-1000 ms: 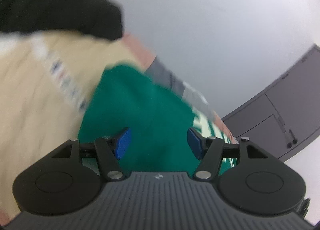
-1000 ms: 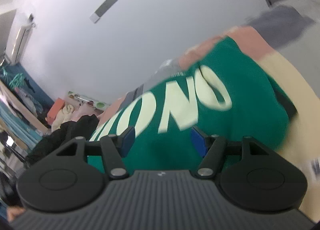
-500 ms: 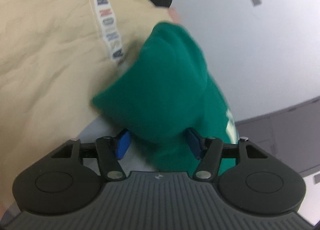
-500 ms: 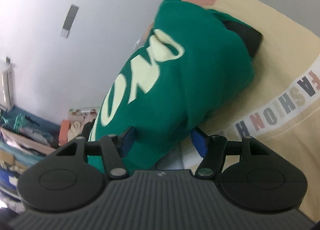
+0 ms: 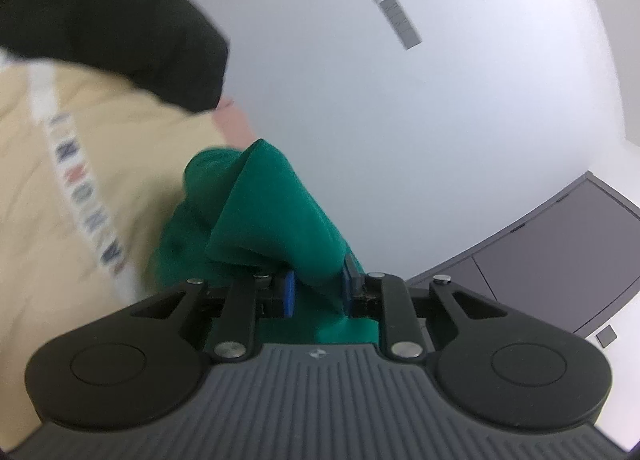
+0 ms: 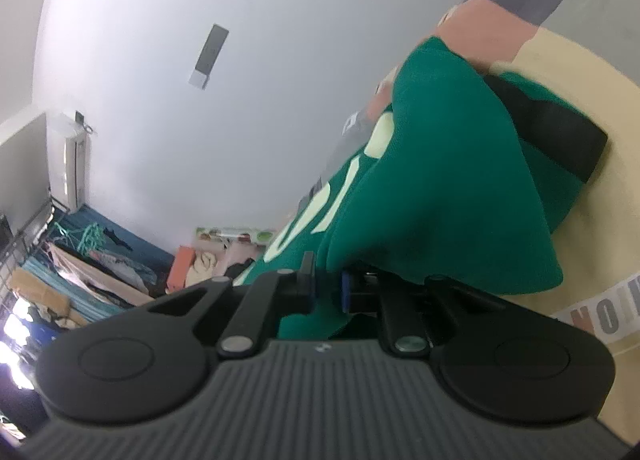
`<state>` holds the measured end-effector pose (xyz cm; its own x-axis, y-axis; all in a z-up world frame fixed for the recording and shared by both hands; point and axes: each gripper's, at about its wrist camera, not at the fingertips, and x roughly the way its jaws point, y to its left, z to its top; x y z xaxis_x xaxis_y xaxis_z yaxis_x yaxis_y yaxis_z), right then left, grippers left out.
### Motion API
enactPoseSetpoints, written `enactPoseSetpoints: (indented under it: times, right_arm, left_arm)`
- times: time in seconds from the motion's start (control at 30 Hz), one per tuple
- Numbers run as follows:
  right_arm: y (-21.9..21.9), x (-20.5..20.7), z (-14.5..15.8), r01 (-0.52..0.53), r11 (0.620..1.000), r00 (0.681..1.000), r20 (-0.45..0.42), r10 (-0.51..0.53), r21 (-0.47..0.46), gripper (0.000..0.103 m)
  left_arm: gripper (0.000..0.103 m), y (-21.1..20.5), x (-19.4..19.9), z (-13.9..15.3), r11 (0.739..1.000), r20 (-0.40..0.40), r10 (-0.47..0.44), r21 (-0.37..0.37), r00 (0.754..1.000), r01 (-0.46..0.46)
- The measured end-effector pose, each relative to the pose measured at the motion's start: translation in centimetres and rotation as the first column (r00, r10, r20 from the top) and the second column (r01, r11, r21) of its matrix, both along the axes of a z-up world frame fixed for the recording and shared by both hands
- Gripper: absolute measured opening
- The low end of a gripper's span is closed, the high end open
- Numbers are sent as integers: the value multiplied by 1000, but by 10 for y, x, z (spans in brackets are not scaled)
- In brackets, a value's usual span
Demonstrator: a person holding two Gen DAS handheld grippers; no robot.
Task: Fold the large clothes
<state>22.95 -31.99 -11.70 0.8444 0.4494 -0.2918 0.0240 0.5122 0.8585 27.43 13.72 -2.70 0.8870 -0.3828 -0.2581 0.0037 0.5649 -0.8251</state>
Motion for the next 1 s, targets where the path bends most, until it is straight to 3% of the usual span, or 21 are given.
enactPoseSetpoints:
  times: [0.13,0.23,0.37,0.47,0.53,0.57,0.63,0.7,0.73,0.83,0.93,1.0]
  right_arm:
    - [12,8,-14,-28,999,998,-62,26,-32,14]
    - [19,13,-24,-37,997,994,-104,30,-67,14]
    - [22,13,-39,-41,997,989,-144,31,-66,15]
    - [20,7,-39,-30,997,988,-154,20,-67,21]
    - [19,0,-36,-17,997,987,-161,5,-74,25]
    - [19,-3,-34,-12,996,986,-166,-2,-85,32]
    - [20,-7,-30,-1,993,983,-184,-21,-118,44]
    - [18,-10,-31,21,995,978,-204,-40,-96,64]
    - [16,-11,-33,36,997,974,-222,-51,-73,83]
    - [13,-14,-42,70,998,968,-243,-70,-9,86]
    - [11,-13,-49,129,990,966,-234,-112,59,86]
    - [7,-8,-56,173,980,962,-231,-146,102,86]
  left_arm:
    - [25,-2,13,-4,995,-23,38,89,999,-36]
    - [24,-5,20,-24,989,-117,60,144,991,-42]
    - [25,-5,19,-51,992,-194,63,121,979,-40]
    - [25,-5,13,-47,994,-198,66,101,978,-47]
    - [32,-5,9,-43,995,-207,64,86,976,-47]
    - [37,-5,6,-42,997,-214,62,64,975,-49]
    - [69,1,5,-45,999,-249,47,5,967,-47]
    - [81,1,-3,-52,994,-261,27,-98,965,-54]
    - [87,3,-8,-55,988,-264,23,-143,964,-62]
    - [102,6,-19,-63,969,-303,41,-220,952,-112]
    - [103,4,-15,-79,942,-327,12,-313,945,-120]
    - [103,4,-13,-88,935,-335,12,-331,942,-129]
